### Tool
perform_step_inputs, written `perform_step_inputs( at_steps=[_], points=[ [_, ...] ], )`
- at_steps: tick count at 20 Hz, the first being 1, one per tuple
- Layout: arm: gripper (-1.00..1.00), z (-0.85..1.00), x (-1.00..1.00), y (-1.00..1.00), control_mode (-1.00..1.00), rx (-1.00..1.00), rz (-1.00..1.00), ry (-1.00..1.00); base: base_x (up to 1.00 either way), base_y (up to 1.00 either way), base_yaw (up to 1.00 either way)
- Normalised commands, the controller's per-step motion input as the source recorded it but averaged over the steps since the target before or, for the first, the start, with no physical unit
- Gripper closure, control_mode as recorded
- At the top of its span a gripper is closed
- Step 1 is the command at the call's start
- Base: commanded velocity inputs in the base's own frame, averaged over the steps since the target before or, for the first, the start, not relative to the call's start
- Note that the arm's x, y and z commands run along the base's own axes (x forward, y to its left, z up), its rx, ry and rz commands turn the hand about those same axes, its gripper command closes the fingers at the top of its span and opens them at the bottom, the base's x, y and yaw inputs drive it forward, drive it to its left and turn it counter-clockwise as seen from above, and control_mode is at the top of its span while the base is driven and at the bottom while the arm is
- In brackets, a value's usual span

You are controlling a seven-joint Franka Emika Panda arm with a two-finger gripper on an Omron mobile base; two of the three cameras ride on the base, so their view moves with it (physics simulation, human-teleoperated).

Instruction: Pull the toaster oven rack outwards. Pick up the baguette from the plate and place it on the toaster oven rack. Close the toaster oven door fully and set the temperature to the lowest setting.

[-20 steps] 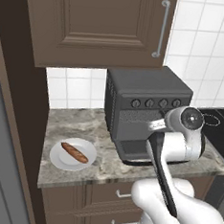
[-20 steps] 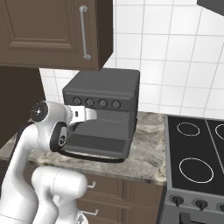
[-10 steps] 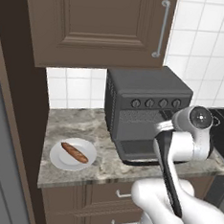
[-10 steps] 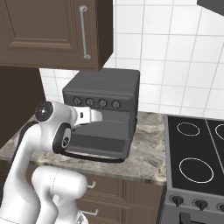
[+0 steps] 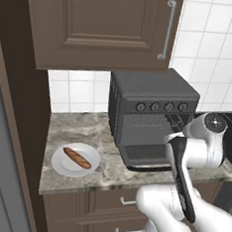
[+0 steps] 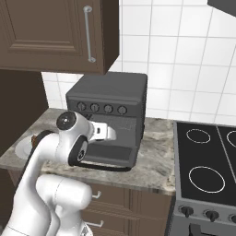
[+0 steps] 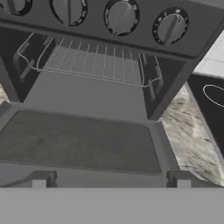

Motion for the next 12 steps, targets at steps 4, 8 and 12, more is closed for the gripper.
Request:
perform_step_inputs(
  at_steps=[4, 8, 12],
  points=[
    [-1.00, -0.12, 0.00, -0.39, -1.00, 0.42, 0.06, 0.00, 0.00, 0.00, 0.00],
    [-1.00, 0.00, 0.00, -0.20, -1.00, 0.41, 0.11, -0.05, 0.00, 0.00, 0.00],
    [-1.00, 0.00, 0.00, -0.01, -1.00, 0.32, 0.13, -0.14, 0.00, 0.00, 0.00]
  ],
)
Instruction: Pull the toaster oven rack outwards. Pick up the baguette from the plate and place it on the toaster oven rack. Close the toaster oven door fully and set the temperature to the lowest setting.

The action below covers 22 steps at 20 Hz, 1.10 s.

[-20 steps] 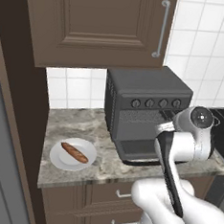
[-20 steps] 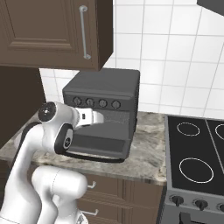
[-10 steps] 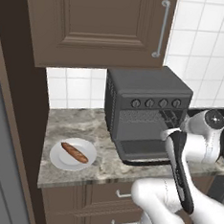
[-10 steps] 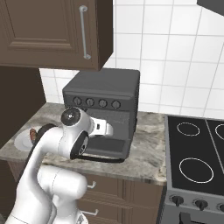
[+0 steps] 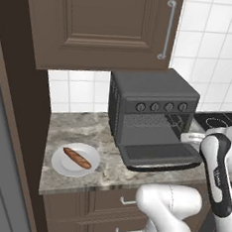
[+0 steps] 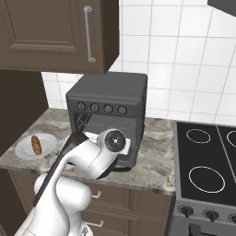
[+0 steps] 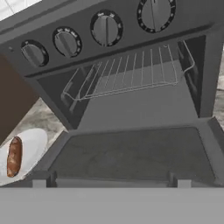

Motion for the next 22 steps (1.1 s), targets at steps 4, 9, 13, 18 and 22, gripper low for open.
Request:
perform_step_inputs(
  at_steps=[4, 9, 13, 18, 22],
  points=[
    [-1.00, 0.00, 0.00, 0.00, -1.00, 0.21, 0.14, -0.18, 0.00, 0.00, 0.00],
    [-1.00, 0.00, -0.21, 0.00, -1.00, 0.06, 0.11, -0.26, 0.00, 0.00, 0.00],
    [-1.00, 0.16, -0.35, 0.00, -1.00, 0.00, 0.07, -0.27, 0.00, 0.00, 0.00],
    [-1.00, 0.19, -0.40, 0.00, -1.00, 0.00, 0.02, -0.25, 0.00, 0.00, 0.00],
    [-1.00, 0.19, -0.34, 0.06, -1.00, 0.00, 0.00, -0.18, 0.00, 0.00, 0.00]
  ],
)
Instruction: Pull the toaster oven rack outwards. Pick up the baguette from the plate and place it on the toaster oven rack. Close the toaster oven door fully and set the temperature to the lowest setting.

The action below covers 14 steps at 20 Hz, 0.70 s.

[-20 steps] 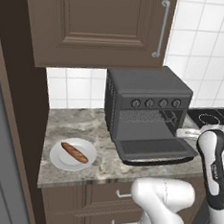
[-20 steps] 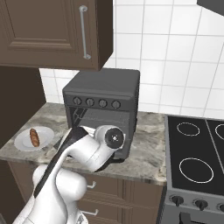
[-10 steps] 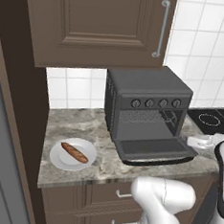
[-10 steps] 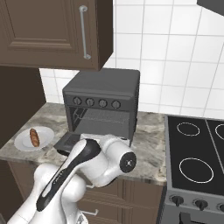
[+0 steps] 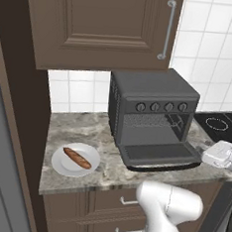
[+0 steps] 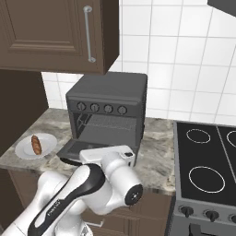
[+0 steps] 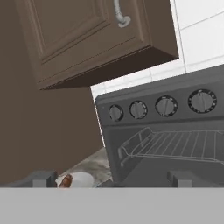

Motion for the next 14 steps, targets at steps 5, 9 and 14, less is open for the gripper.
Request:
perform_step_inputs(
  at_steps=[5, 9, 14],
  points=[
    [-1.00, 0.35, -0.15, 0.27, -1.00, -0.03, 0.04, -0.08, 0.00, 0.00, 0.00],
    [-1.00, 0.43, 0.00, 0.29, -1.00, -0.09, 0.12, 0.00, 0.00, 0.00, 0.00],
    [-1.00, 0.07, 0.00, 0.14, -1.00, -0.04, 0.04, 0.00, 0.00, 0.00, 0.00]
  ],
)
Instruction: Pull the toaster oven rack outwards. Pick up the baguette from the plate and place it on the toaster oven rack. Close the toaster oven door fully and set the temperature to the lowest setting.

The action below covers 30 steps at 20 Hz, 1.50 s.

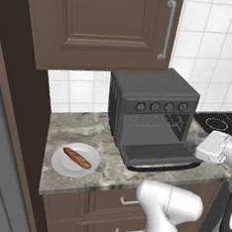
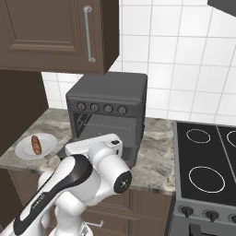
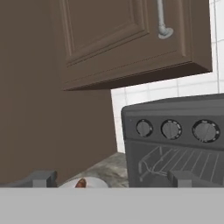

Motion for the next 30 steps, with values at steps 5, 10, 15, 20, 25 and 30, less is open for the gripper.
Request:
perform_step_inputs(
  at_steps=[5, 10, 15, 20, 25, 30],
  points=[
    [-1.00, 0.00, 0.00, 0.06, -1.00, 0.00, 0.02, 0.00, 0.00, 0.00, 0.00],
    [-1.00, 0.00, 0.00, 0.25, -1.00, 0.00, 0.05, 0.00, 0.00, 0.00, 0.00],
    [-1.00, -0.01, 0.02, 0.28, -1.00, 0.00, 0.04, 0.00, 0.00, 0.00, 0.00],
    [-1.00, -0.10, 0.07, 0.24, -1.00, 0.00, 0.00, 0.00, 0.00, 0.00, 0.00],
    [-1.00, -0.12, 0.08, 0.26, -1.00, 0.01, 0.00, 0.02, 0.00, 0.00, 0.00],
    [-1.00, -0.03, 0.14, 0.22, -1.00, 0.02, 0.00, 0.01, 0.00, 0.00, 0.00]
  ],
)
